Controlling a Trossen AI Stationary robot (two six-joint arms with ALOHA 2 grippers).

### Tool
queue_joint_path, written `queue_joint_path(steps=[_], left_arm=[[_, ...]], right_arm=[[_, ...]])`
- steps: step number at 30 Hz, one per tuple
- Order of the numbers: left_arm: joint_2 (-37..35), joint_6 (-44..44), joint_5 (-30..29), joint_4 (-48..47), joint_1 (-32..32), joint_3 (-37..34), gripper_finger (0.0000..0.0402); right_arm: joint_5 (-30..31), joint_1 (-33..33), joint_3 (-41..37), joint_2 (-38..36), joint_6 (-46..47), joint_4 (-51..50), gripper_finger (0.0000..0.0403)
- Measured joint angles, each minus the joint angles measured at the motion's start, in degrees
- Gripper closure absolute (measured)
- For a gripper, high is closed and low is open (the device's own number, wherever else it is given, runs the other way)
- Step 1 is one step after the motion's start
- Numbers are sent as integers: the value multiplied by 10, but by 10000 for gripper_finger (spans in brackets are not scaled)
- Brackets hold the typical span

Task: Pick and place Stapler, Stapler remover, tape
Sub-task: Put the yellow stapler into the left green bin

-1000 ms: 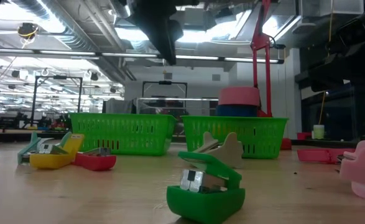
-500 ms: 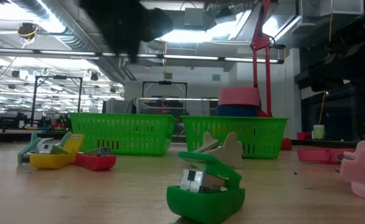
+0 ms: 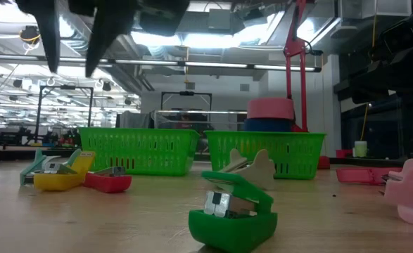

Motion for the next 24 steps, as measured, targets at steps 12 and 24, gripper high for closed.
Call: queue_joint_path(steps=[12,24], left_arm=[[69,29,-10,61,-13,-39,297],[106,24,-35,60,-14,-39,303]], right_arm=[[0,0,0,-1,0,0,331],[0,0,0,-1,0,0,331]])
